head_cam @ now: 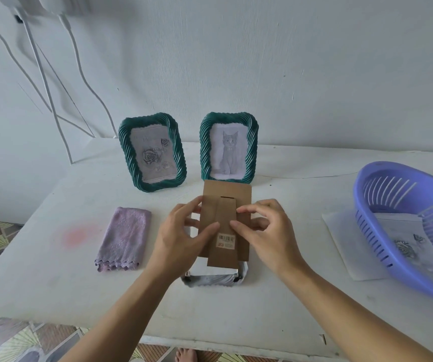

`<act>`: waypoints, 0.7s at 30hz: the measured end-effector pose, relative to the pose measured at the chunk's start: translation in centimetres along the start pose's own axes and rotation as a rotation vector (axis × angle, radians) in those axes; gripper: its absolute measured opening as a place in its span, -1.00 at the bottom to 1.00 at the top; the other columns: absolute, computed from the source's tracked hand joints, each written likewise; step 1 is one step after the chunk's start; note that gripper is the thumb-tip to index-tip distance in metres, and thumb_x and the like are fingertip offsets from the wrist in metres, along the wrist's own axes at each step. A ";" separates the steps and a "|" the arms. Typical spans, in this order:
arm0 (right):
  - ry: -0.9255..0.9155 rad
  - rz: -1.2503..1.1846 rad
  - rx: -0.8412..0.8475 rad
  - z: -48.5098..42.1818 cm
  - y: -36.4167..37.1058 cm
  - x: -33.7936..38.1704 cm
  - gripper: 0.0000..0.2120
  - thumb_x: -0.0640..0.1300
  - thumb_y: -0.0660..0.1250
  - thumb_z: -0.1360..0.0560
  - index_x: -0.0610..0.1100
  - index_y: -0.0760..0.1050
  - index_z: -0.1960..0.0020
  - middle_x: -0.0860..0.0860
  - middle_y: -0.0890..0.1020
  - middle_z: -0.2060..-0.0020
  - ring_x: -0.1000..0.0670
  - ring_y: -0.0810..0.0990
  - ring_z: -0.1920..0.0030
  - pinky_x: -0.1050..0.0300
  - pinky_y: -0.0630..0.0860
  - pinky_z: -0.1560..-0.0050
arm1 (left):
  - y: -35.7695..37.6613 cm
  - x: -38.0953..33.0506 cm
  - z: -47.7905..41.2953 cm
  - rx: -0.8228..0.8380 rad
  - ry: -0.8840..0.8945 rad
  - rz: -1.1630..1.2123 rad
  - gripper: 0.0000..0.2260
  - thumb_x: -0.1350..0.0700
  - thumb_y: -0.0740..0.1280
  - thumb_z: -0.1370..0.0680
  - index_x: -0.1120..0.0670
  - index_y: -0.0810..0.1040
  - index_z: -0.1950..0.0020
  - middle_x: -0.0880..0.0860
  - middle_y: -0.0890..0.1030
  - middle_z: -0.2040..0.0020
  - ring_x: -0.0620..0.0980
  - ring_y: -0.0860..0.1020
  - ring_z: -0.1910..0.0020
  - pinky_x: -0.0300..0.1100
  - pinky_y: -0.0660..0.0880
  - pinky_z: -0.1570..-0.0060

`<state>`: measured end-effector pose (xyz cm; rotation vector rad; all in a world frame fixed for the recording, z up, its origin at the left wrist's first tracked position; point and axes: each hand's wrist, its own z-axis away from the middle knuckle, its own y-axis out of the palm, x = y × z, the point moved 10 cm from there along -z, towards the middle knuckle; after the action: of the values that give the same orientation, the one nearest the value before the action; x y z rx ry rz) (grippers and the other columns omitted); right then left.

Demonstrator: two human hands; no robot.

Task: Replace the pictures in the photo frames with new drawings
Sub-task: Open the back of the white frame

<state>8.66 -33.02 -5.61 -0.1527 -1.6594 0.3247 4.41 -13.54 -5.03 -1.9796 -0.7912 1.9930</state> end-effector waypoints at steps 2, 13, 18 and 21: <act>-0.012 -0.050 -0.035 -0.1 -0.9 0.4 -0.66 -0.18 0.58 -0.37 0.03 0.58 -0.09 0.02 0.49 -0.05 0.00 0.69 0.19 0.18 0.62 0.21 | 0.6 -0.6 -0.5 0.012 0.010 -0.017 -0.46 0.01 0.51 -0.48 -0.02 0.47 -0.44 -0.12 0.55 -0.10 -0.23 0.59 0.07 -0.14 0.59 0.00; 0.255 -0.323 -0.147 -0.8 -5.1 -3.0 -0.69 -0.18 0.58 -0.37 -0.02 0.62 -0.07 -0.03 0.73 0.12 -0.10 0.71 0.08 0.00 0.65 0.06 | 6.6 -4.4 -0.6 0.196 0.134 -0.261 -0.62 -0.14 0.35 -0.57 -0.09 0.55 -0.37 -0.07 0.38 -0.37 -0.11 0.40 -0.29 -0.19 0.30 -0.35; 0.140 -0.363 -0.156 -0.6 -6.9 -0.2 -0.94 -0.12 0.43 -0.53 -0.08 0.66 0.03 -0.01 0.73 0.19 0.03 0.70 0.16 0.14 0.61 0.19 | 8.8 -6.5 -0.8 0.311 0.124 -0.100 -0.60 -0.21 0.29 -0.59 -0.13 0.53 -0.39 -0.14 0.53 -0.23 -0.24 0.52 -0.20 -0.15 0.43 -0.23; 0.129 -0.398 -0.103 -0.6 -7.1 0.3 -0.75 -0.05 0.27 -0.63 -0.13 0.69 0.02 -0.04 0.74 0.14 -0.03 0.72 0.08 0.10 0.64 0.11 | 10.2 -7.6 -0.7 0.404 0.058 0.141 -0.57 -0.22 0.32 -0.58 -0.15 0.49 -0.43 -0.18 0.62 -0.23 -0.29 0.57 -0.20 -0.11 0.45 -0.31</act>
<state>9.89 -39.58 -3.19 0.0795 -1.5380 -0.0715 7.79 -25.73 -3.76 -1.8811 -0.2137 1.9668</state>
